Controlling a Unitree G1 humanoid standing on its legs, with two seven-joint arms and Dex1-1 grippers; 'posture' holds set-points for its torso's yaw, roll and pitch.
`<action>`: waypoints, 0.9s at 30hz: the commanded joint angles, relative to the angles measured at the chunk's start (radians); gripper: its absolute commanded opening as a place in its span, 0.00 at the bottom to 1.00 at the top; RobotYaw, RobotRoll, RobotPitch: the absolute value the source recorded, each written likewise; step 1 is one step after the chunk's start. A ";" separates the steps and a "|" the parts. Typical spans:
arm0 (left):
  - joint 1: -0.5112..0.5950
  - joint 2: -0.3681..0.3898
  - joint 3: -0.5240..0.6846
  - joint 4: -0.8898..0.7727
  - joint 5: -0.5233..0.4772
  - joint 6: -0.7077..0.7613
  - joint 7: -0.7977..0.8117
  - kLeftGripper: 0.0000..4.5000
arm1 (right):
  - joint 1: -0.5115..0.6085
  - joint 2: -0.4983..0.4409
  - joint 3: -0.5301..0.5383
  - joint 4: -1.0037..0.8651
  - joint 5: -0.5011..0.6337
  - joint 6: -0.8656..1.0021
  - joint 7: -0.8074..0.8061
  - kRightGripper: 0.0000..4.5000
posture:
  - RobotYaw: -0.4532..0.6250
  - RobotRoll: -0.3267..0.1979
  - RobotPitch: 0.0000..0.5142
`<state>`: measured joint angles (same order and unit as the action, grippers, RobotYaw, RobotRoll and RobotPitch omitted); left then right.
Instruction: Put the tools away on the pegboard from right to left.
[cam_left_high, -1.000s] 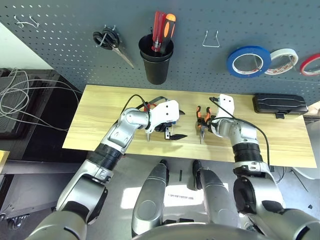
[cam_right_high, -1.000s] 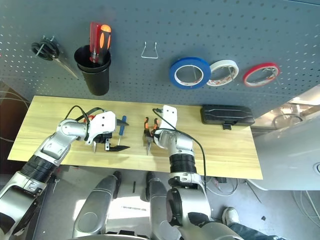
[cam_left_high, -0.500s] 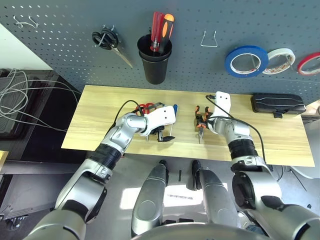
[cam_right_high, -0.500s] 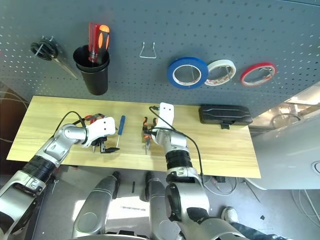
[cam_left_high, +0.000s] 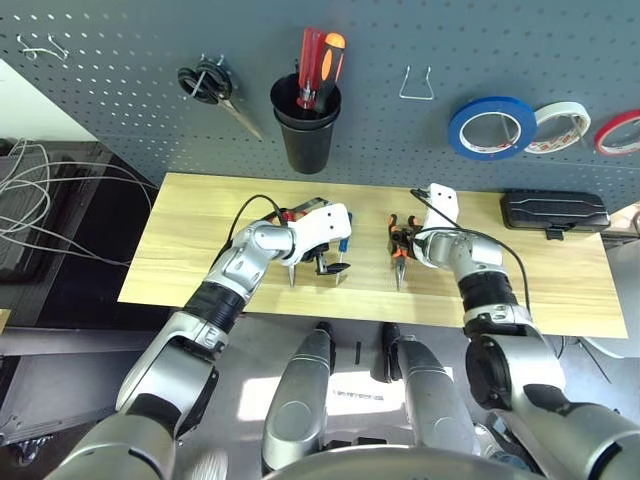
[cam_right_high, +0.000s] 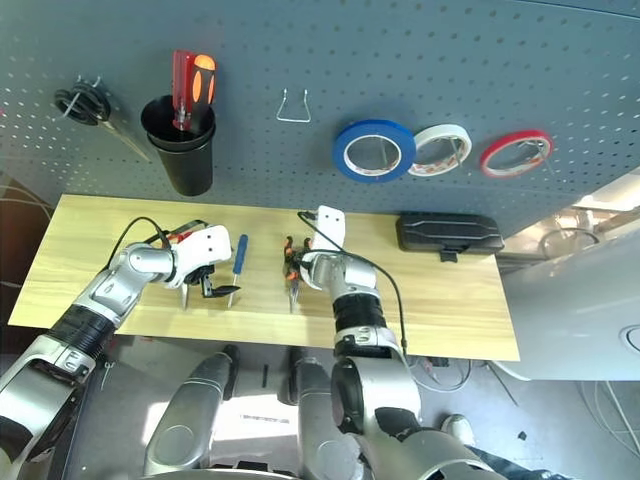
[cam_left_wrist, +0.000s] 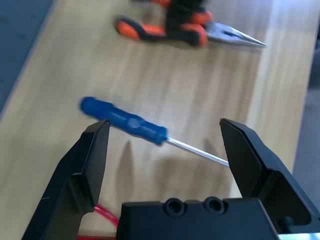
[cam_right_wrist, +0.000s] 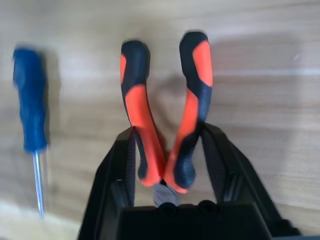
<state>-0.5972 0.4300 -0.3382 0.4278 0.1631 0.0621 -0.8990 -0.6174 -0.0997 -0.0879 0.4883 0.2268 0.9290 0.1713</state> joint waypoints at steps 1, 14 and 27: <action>0.039 -0.012 0.029 -0.033 -0.036 -0.009 0.014 1.00 | 0.101 -0.081 0.173 -0.145 -0.025 0.013 0.166 0.37 | 0.56 0.62 0.64; 0.129 -0.011 0.111 -0.192 -0.129 -0.049 0.063 1.00 | 0.161 -0.342 0.215 -0.616 -0.007 -0.025 0.361 0.07 | 0.53 0.62 0.63; 0.124 -0.015 0.102 -0.180 -0.125 -0.047 0.082 1.00 | 0.122 -0.296 0.107 -0.436 -0.031 0.210 0.210 0.07 | 0.54 0.62 0.63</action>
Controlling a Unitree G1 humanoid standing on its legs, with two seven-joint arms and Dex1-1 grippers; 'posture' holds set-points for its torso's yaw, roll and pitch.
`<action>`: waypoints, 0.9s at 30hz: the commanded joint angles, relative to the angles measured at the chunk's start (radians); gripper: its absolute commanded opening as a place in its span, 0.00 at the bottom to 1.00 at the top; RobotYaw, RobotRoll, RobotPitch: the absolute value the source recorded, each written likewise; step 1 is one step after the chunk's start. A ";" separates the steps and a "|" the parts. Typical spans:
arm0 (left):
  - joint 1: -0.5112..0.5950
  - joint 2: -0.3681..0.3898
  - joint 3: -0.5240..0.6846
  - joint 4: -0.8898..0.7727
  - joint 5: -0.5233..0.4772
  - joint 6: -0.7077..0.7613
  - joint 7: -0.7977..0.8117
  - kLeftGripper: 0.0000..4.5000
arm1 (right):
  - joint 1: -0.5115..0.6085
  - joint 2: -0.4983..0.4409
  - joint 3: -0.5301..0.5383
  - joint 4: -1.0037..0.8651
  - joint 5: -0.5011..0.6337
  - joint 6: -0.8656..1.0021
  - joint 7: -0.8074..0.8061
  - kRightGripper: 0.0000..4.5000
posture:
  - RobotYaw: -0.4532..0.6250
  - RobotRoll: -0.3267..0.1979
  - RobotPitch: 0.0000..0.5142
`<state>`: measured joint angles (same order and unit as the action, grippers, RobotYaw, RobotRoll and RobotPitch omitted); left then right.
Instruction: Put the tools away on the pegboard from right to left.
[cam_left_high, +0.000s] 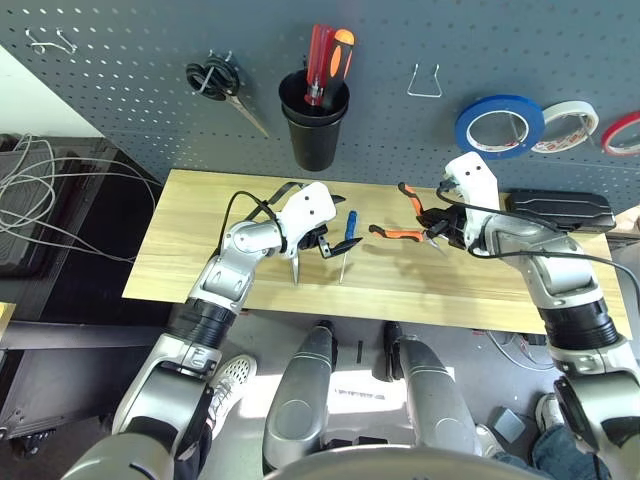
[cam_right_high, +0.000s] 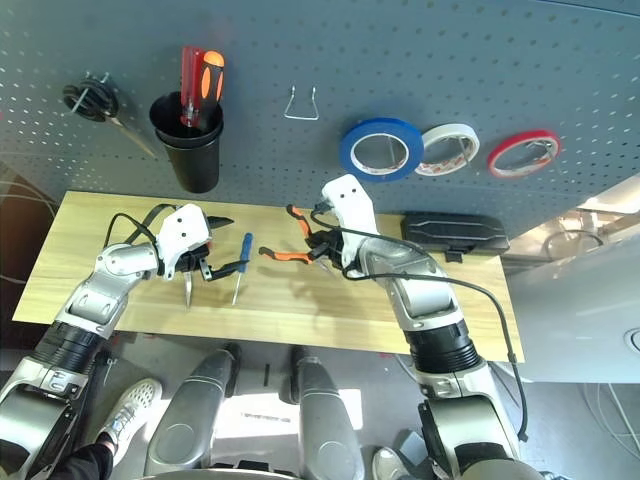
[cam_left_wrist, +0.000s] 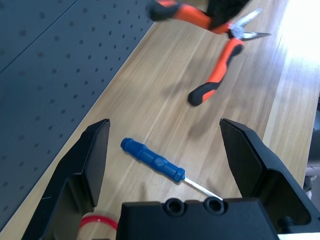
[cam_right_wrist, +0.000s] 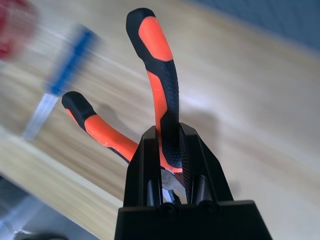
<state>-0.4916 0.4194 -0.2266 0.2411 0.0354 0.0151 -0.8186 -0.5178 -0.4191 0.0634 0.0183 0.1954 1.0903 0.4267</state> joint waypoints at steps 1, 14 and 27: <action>0.022 -0.005 -0.011 0.003 0.003 0.003 0.003 1.00 | 0.025 0.048 -0.083 0.061 -0.006 0.074 -0.089 0.07 | 0.54 0.62 0.63; 0.007 -0.007 -0.020 0.018 0.005 -0.004 -0.005 1.00 | 0.012 0.278 -0.351 0.190 -0.023 0.094 -0.400 0.07 | 0.54 0.62 0.64; 0.016 -0.001 -0.022 0.013 0.007 -0.004 0.000 1.00 | 0.043 0.206 -0.178 -0.240 0.017 0.506 -0.378 0.83 | 0.54 0.62 0.64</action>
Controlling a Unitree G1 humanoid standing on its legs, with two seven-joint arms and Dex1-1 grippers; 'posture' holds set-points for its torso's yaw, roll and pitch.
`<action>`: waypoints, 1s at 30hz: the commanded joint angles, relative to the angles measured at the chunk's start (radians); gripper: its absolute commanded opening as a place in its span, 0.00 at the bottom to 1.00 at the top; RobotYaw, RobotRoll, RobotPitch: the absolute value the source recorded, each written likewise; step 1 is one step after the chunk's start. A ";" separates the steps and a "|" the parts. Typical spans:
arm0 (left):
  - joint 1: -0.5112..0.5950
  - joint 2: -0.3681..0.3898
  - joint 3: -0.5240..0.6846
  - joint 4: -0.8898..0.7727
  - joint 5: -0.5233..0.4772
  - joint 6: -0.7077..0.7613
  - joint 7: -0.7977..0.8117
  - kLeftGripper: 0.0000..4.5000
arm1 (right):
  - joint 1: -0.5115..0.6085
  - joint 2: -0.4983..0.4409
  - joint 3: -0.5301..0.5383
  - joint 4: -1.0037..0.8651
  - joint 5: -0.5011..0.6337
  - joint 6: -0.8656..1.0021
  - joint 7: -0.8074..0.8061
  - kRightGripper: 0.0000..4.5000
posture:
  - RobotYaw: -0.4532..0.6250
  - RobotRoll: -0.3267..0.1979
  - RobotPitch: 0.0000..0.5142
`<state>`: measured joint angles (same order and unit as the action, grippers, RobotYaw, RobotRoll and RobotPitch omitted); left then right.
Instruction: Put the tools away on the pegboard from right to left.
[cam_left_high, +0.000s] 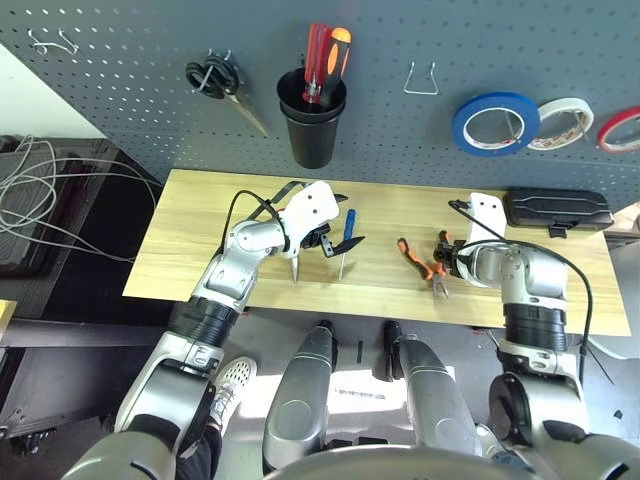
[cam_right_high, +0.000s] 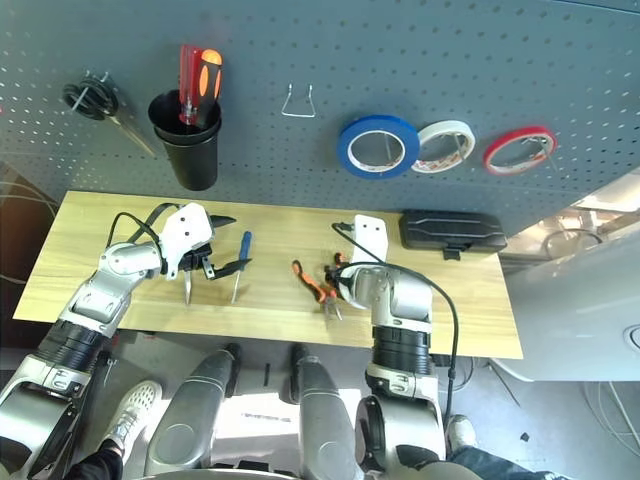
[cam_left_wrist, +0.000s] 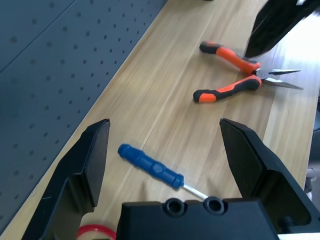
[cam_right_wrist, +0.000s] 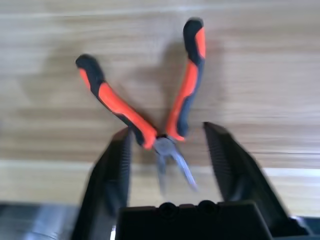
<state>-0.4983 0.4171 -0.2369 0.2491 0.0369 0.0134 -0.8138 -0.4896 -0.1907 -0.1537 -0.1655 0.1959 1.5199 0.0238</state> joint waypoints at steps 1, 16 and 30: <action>0.024 0.001 -0.012 0.005 0.007 -0.002 -0.003 1.00 | 0.008 -0.034 0.042 -0.063 0.018 0.088 0.031 0.90 | 0.54 0.62 0.64; 0.041 0.003 -0.011 0.002 0.009 0.007 0.016 1.00 | 0.049 -0.029 0.145 -0.012 -0.008 0.088 0.033 1.00 | 0.55 0.62 0.66; 0.052 0.001 -0.010 -0.006 0.009 0.014 0.026 1.00 | 0.115 -0.112 0.092 0.022 -0.027 -0.025 0.065 1.00 | 0.54 0.62 0.68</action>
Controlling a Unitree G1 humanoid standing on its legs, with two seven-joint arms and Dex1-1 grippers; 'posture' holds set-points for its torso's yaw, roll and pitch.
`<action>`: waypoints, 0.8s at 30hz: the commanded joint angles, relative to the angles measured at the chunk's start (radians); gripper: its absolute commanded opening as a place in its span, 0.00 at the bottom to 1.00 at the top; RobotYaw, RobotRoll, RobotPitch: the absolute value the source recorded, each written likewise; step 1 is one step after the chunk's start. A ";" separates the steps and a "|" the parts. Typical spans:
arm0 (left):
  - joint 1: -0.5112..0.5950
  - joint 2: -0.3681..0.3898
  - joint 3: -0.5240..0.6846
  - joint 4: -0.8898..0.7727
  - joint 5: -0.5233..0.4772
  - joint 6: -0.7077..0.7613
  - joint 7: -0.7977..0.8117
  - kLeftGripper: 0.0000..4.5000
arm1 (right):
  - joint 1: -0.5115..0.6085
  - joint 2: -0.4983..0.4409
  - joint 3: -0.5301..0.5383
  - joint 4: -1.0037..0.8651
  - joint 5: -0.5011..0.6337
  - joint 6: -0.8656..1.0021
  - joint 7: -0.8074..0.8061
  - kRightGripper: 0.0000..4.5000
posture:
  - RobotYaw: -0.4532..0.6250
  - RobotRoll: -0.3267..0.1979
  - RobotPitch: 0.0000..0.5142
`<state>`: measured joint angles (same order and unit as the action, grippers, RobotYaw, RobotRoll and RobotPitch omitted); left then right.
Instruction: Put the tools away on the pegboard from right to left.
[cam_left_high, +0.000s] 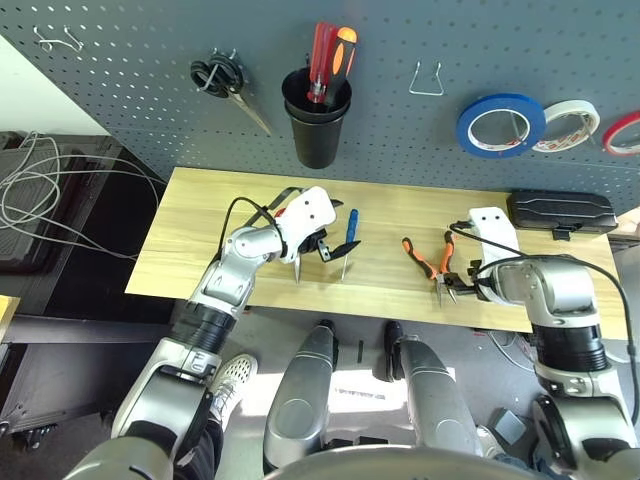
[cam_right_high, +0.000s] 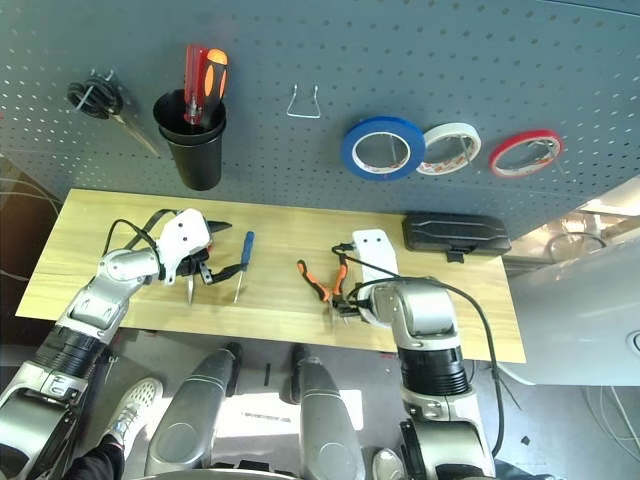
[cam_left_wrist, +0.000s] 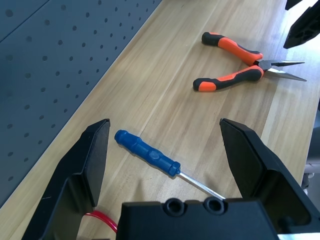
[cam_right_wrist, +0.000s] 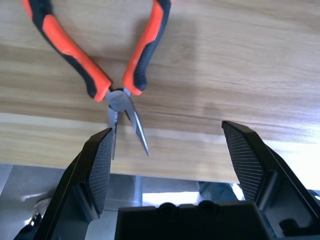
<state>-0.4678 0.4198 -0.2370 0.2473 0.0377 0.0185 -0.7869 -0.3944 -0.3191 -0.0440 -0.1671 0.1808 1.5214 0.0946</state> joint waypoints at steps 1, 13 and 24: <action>0.021 -0.002 -0.011 -0.004 0.008 0.010 0.000 1.00 | 0.018 0.027 -0.023 0.030 -0.015 -0.039 -0.010 1.00 | 0.54 0.62 0.68; 0.046 0.001 -0.012 -0.033 0.007 0.028 0.002 1.00 | -0.060 0.088 0.017 0.326 -0.069 -0.279 -0.025 1.00 | 0.56 0.62 0.75; 0.040 -0.003 -0.010 -0.036 0.007 0.047 0.017 1.00 | -0.075 0.064 0.049 0.689 -0.102 -0.603 0.043 1.00 | 0.57 0.62 0.78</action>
<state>-0.4389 0.4177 -0.2373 0.2034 0.0376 0.0586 -0.7683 -0.5244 -0.2580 -0.0154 0.3758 0.1304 0.9730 0.1690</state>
